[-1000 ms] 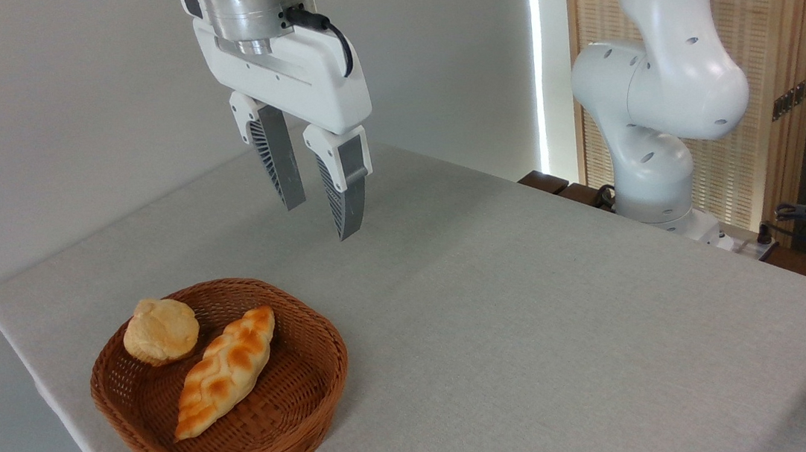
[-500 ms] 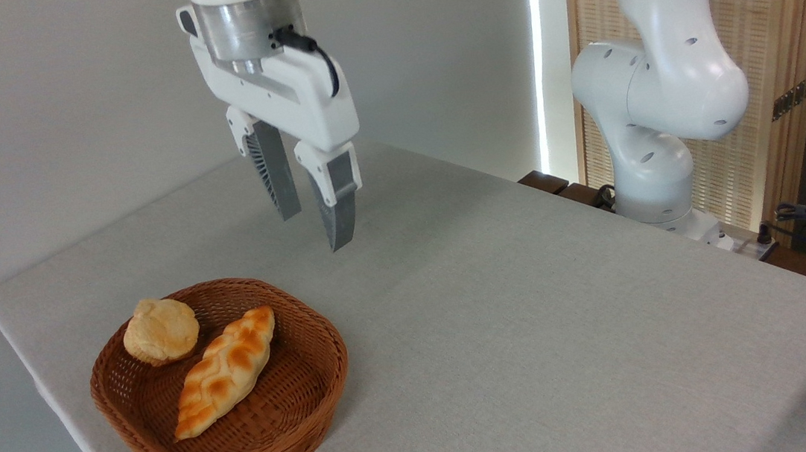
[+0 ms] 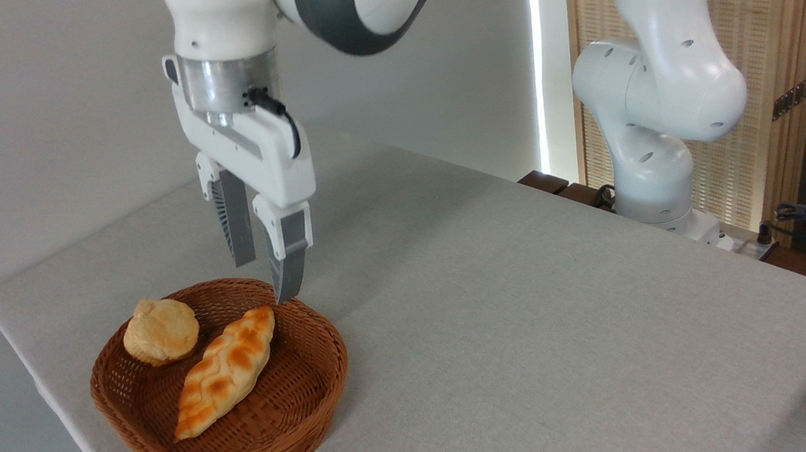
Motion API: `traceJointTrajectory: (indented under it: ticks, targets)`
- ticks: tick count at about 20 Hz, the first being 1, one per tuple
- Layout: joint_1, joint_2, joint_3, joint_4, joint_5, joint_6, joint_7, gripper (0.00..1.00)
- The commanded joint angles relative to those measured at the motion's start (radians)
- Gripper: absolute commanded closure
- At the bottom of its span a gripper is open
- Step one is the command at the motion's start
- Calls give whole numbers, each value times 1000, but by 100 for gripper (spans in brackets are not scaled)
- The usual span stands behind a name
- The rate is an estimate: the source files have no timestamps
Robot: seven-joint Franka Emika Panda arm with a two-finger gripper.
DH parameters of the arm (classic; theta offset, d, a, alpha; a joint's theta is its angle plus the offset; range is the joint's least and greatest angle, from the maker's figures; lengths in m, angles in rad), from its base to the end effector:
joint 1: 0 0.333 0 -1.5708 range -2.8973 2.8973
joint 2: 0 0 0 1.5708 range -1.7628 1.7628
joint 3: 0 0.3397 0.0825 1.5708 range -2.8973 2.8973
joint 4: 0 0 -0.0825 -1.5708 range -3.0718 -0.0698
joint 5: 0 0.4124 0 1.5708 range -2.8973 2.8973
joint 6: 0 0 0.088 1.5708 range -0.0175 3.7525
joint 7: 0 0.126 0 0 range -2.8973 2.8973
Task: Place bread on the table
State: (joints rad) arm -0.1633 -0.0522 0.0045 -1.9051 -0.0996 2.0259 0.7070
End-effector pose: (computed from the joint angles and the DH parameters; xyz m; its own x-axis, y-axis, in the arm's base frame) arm 0.5836 -0.1009 0.5324 0.6599 -0.7266 0.1915 -0.7348 -0.6773 -0.0377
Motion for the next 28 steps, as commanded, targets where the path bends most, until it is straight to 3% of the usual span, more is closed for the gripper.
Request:
traceJointTrajectory:
  ticks: [1,7,14,23,25,27,28]
  targets:
    - [-1,49,-9,-2,-35,57,17,0]
    - [-2,161,-35,1,-78,204,-70,0]
    - [-2,238,-38,6,-83,244,-80,0]
    - [-2,273,-66,18,-88,264,-112,1]
    - [-2,275,-64,20,-88,264,-110,20]
    - [-1,275,-64,21,-91,266,-103,52]
    - [-1,275,-64,23,-91,277,-100,61]
